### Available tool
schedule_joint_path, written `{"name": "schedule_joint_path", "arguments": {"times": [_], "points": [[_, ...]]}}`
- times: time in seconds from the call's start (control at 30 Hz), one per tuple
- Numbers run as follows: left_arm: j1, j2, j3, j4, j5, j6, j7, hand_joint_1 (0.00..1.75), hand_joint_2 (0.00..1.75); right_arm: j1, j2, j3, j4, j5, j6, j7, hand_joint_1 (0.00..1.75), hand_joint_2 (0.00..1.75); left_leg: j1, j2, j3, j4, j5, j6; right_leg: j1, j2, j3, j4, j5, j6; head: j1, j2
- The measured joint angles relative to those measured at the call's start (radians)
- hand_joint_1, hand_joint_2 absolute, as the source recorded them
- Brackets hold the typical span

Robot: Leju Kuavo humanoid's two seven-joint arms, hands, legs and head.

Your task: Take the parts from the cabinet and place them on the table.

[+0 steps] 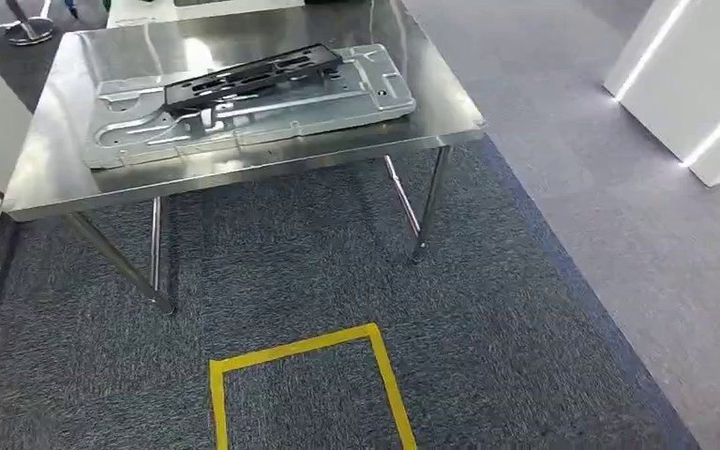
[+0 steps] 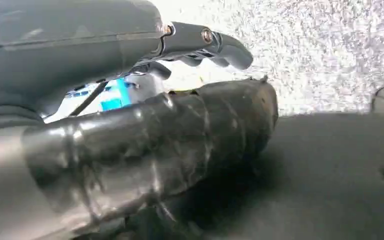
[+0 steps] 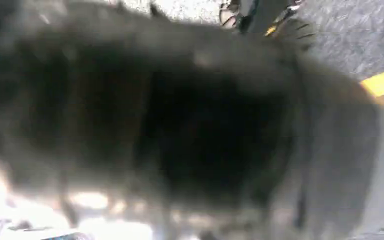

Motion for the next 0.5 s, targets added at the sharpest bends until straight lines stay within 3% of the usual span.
{"name": "schedule_joint_path", "arguments": {"times": [0.03, 0.07, 0.1, 0.13, 0.17, 0.23, 0.27, 0.3, 0.33, 0.37, 0.4, 0.43, 0.47, 0.5], "points": [[-0.001, 0.000, 0.000, 0.000, 0.000, 0.001, 0.000, 0.00, 0.00, -0.001, 0.000, -0.003, 0.000, 0.001, 0.000, -0.001, 0.00, 0.00, 0.003, 0.013, -0.022, 0.014, 0.005, -0.007, -0.007, -0.006, 0.044, -0.038, 0.046, 0.007, 0.000, 0.000], [-0.002, 0.000, 0.000, 0.000, 0.000, 0.001, 0.000, 0.00, 0.00, -0.003, 0.000, -0.006, 0.000, 0.001, -0.001, -0.001, 0.00, 0.00, 0.006, 0.024, -0.041, 0.029, 0.009, -0.012, -0.012, -0.019, 0.103, -0.104, 0.063, 0.012, 0.000, 0.000], [-0.005, 0.001, 0.000, 0.000, 0.000, 0.001, 0.000, 0.00, 0.00, -0.006, 0.000, -0.007, 0.000, 0.001, -0.001, -0.001, 0.00, 0.00, 0.005, 0.031, -0.052, 0.046, 0.011, -0.018, -0.016, -0.052, 0.182, -0.199, 0.039, 0.015, 0.000, 0.000], [-0.004, 0.002, 0.000, 0.000, 0.000, 0.002, 0.000, 0.00, 0.00, -0.009, 0.001, -0.007, 0.000, 0.002, -0.001, -0.001, 0.00, 0.00, 0.003, 0.038, -0.066, 0.059, 0.010, -0.024, -0.006, -0.071, 0.239, -0.295, -0.009, 0.015, 0.000, 0.000], [-0.003, 0.002, 0.000, 0.000, 0.000, 0.003, 0.000, 0.00, 0.00, -0.010, 0.001, -0.008, 0.000, 0.003, -0.001, -0.001, 0.00, 0.00, 0.003, 0.049, -0.067, 0.063, 0.019, -0.035, 0.000, -0.067, 0.247, -0.320, -0.028, -0.010, -0.002, 0.000], [-0.004, 0.002, 0.000, 0.000, 0.000, 0.003, 0.000, 0.00, 0.00, -0.008, 0.001, -0.012, 0.001, 0.004, -0.001, -0.001, 0.00, 0.00, 0.007, 0.067, -0.068, 0.058, 0.037, -0.051, 0.009, -0.051, 0.223, -0.312, -0.017, -0.027, -0.001, 0.000], [-0.002, 0.003, 0.000, 0.000, 0.001, 0.004, 0.000, 0.00, 0.00, -0.005, 0.001, -0.014, 0.002, 0.004, -0.001, -0.001, 0.00, 0.00, 0.008, 0.075, -0.069, 0.057, 0.044, -0.059, 0.005, -0.045, 0.211, -0.321, -0.003, -0.042, -0.001, 0.000], [-0.002, 0.005, 0.000, 0.000, 0.000, 0.004, 0.000, 0.00, 0.00, -0.006, 0.004, -0.016, 0.003, 0.006, 0.000, -0.002, 0.00, 0.00, 0.015, 0.033, -0.077, 0.072, 0.010, -0.068, 0.002, -0.041, 0.203, -0.321, 0.009, -0.051, -0.001, 0.000], [-0.002, 0.005, 0.000, 0.000, 0.000, 0.003, -0.003, 0.00, 0.00, -0.010, 0.004, -0.016, 0.003, 0.015, 0.002, -0.008, 0.00, 0.00, 0.014, -0.012, -0.089, 0.109, -0.053, -0.069, 0.003, -0.034, 0.188, -0.321, 0.020, -0.059, -0.001, 0.000], [-0.001, 0.005, 0.000, 0.000, -0.001, 0.003, -0.007, 0.00, 0.00, -0.010, 0.004, -0.016, 0.003, 0.040, 0.010, -0.025, 0.00, 0.00, 0.013, -0.040, -0.107, 0.178, -0.128, -0.069, 0.007, -0.028, 0.171, -0.321, 0.035, -0.065, -0.001, 0.000], [-0.001, 0.005, 0.000, 0.000, -0.002, 0.002, -0.013, 0.00, 0.00, -0.009, 0.004, -0.016, 0.003, 0.065, 0.015, -0.041, 0.00, 0.00, 0.013, -0.050, -0.117, 0.251, -0.183, -0.067, 0.012, -0.019, 0.154, -0.320, 0.048, -0.071, -0.001, 0.000], [0.000, 0.005, -0.001, 0.000, -0.002, -0.001, -0.017, 0.00, 0.00, -0.010, 0.004, -0.015, 0.003, 0.093, 0.022, -0.052, 0.00, 0.00, 0.012, -0.053, -0.122, 0.311, -0.209, -0.064, 0.018, -0.008, 0.136, -0.318, 0.062, -0.074, -0.001, 0.000], [-0.001, 0.005, -0.001, 0.000, 0.000, -0.004, -0.021, 0.00, 0.00, -0.011, 0.004, -0.015, 0.003, 0.125, 0.027, -0.055, 0.00, 0.00, 0.009, -0.054, -0.114, 0.346, -0.202, -0.058, 0.023, 0.006, 0.115, -0.314, 0.076, -0.075, -0.001, 0.000], [-0.002, 0.005, -0.001, 0.000, 0.003, -0.009, -0.022, 0.00, 0.00, -0.011, 0.004, -0.016, 0.003, 0.154, 0.031, -0.052, 0.00, 0.00, 0.006, -0.055, -0.090, 0.340, -0.170, -0.051, 0.026, 0.019, 0.101, -0.310, 0.088, -0.075, -0.001, 0.000]]}}
